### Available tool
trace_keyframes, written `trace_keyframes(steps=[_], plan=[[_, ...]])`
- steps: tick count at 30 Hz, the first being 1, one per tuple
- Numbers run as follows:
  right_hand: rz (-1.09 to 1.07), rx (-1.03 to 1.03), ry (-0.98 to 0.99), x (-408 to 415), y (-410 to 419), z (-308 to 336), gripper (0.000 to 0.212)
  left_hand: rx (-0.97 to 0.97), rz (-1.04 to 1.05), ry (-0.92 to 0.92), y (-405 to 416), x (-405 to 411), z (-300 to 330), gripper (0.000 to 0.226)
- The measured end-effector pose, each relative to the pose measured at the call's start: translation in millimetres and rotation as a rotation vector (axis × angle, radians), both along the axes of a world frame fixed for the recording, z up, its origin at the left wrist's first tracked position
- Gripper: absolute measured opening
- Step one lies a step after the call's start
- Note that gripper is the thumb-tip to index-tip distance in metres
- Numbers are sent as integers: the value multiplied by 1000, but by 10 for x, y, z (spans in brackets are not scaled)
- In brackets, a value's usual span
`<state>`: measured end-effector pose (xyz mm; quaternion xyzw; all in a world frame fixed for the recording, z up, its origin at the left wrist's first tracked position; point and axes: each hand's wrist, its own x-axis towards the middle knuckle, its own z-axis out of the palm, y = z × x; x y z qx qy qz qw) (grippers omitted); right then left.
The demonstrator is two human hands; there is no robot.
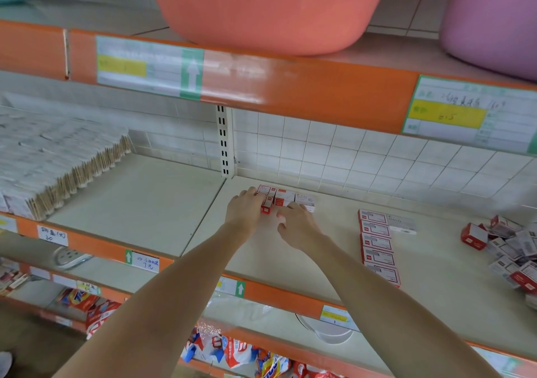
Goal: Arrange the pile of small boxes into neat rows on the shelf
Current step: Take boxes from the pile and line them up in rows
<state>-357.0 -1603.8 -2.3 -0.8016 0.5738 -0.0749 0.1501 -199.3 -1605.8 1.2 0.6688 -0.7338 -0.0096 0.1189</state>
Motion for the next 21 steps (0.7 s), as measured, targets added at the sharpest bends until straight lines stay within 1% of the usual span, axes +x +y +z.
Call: trace_keyframes(steps=[7,11,14,19,21], plan=[[-7,-8,-17,-22,6,-9,36,-4,-27,-9,0,42,11,33],[-33,-41,-24,-118,19,-18,39,-42,-103,-4,8,-5,38,28],[-64,-75,-9,-259,38,6,42,-71,-172,8,30,-133,86,37],[-161,-149,1,-638,121,129,44,18,-291,-38,33,-534,196,44],[-216,-147,-17,-857,198,186,45,43,-349,-50,22,-768,250,47]])
